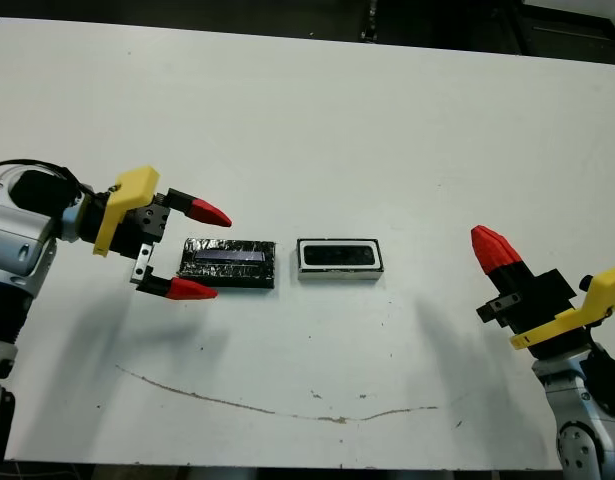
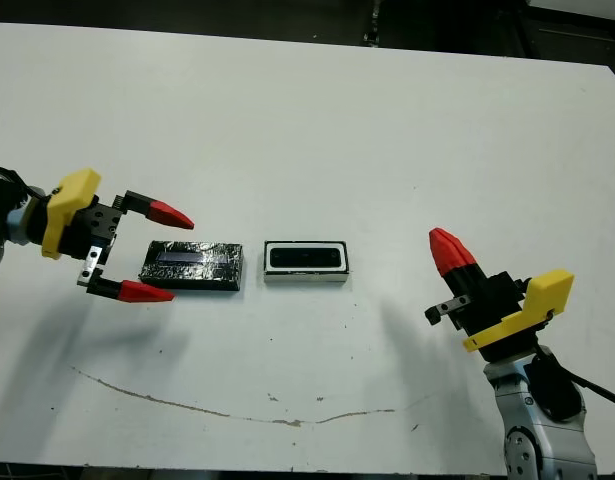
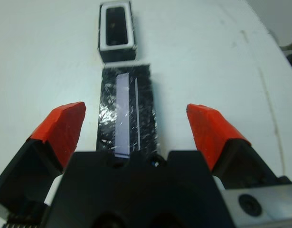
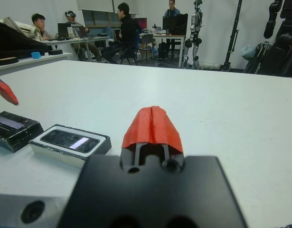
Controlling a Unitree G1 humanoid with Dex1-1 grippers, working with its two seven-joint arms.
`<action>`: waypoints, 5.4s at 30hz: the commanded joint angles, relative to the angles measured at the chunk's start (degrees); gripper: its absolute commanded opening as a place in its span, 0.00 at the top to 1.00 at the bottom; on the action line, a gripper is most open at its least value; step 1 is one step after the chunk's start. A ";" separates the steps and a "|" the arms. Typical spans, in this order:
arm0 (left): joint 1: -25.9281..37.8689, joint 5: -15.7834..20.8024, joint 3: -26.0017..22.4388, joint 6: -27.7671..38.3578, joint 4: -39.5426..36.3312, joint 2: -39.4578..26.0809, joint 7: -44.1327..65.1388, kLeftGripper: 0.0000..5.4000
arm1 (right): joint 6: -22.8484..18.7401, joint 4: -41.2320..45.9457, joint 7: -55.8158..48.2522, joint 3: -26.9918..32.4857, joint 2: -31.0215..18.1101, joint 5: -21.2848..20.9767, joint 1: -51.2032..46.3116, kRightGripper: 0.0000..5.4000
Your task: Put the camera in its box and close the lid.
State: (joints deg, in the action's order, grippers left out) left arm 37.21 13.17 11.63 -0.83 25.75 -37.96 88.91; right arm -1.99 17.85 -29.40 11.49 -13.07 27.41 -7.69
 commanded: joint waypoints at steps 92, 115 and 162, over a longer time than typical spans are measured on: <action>2.64 6.93 -1.59 -18.16 0.66 12.21 -5.96 0.42 | 0.05 -0.94 -1.43 0.19 -1.14 1.23 -0.85 1.00; 1.16 1.44 0.09 -9.09 5.40 19.82 -11.04 0.42 | -0.53 -0.77 -1.36 0.21 -1.19 1.76 -1.01 1.00; 6.64 -6.74 8.44 1.43 18.62 32.04 -13.62 0.42 | 0.10 -0.88 -1.34 0.38 -0.90 2.11 -1.30 1.00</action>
State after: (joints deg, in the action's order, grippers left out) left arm 44.95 9.36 16.60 0.99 42.72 -9.61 74.86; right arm -2.03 17.28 -30.68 11.48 -13.50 29.47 -8.42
